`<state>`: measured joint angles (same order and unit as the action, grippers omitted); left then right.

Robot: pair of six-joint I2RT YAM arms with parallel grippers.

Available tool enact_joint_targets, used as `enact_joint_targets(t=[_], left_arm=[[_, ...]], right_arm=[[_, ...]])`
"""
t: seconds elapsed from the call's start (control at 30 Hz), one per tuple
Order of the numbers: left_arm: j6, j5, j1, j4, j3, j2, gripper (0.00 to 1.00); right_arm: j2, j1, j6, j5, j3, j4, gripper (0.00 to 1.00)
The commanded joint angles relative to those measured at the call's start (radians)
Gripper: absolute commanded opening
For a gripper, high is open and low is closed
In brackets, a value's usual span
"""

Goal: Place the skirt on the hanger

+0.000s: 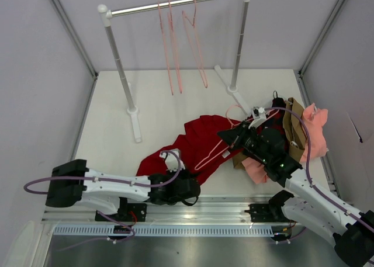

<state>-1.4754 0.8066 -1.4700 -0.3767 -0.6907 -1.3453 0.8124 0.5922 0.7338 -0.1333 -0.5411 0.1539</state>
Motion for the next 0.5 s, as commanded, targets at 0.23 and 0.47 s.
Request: enact_joint_targets(t=[0.23, 0.47], left_arm=[[0.188, 0.051, 0.068, -0.186, 0.135, 0.381, 0.0], [0.525, -0.035, 0.21, -0.222, 0.045, 0.546, 0.0]], right_arm=[[-0.076, 0.047, -0.013, 0.037, 0.038, 0.11, 0.0], [-0.039, 0.181, -0.011, 0.272, 0.013, 0.157, 0.0]])
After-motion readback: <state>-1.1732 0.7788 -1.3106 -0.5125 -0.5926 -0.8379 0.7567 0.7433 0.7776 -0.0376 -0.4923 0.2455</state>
